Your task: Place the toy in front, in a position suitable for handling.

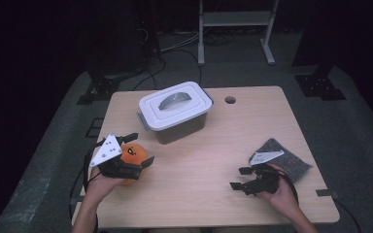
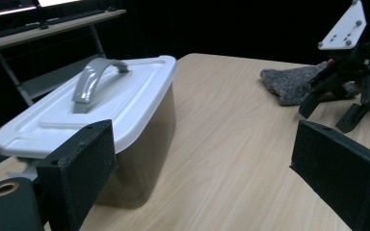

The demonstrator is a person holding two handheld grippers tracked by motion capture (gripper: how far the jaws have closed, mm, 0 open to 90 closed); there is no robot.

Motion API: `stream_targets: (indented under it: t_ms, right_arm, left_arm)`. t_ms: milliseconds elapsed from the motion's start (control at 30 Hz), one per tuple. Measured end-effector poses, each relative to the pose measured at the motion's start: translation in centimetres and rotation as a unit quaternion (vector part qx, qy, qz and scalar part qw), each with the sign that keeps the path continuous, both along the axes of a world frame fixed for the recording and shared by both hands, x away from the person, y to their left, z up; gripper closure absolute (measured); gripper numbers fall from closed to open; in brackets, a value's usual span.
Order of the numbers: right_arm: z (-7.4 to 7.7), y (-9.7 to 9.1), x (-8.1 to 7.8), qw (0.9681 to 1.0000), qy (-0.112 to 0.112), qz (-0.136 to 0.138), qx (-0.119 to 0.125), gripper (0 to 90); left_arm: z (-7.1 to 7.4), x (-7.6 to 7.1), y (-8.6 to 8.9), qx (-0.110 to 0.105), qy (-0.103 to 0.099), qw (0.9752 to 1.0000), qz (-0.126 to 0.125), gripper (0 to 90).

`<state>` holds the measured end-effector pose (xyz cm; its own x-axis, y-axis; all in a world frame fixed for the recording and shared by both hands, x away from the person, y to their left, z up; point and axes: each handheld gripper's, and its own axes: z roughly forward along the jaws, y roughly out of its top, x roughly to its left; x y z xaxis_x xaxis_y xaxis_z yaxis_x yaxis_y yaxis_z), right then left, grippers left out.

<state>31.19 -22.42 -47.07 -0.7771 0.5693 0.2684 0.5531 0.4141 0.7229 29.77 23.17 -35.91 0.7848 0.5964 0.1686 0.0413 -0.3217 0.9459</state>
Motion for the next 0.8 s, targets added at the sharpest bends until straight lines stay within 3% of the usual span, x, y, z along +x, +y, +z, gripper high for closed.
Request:
stream_targets:
  t_ms: [467,800]
  right_arm:
    - [-0.1,0.1,0.0,1.0,0.002,0.002,-0.002,21.6]
    - [-0.2,0.2,0.1,1.0,0.003,0.003,-0.002,21.6]
  left_arm:
    - [-1.4,1.0,4.6,-0.015,0.011,0.9981,0.059,8.3]
    - [-2.5,1.6,6.6,-0.023,0.026,0.9964,0.077,13.9]
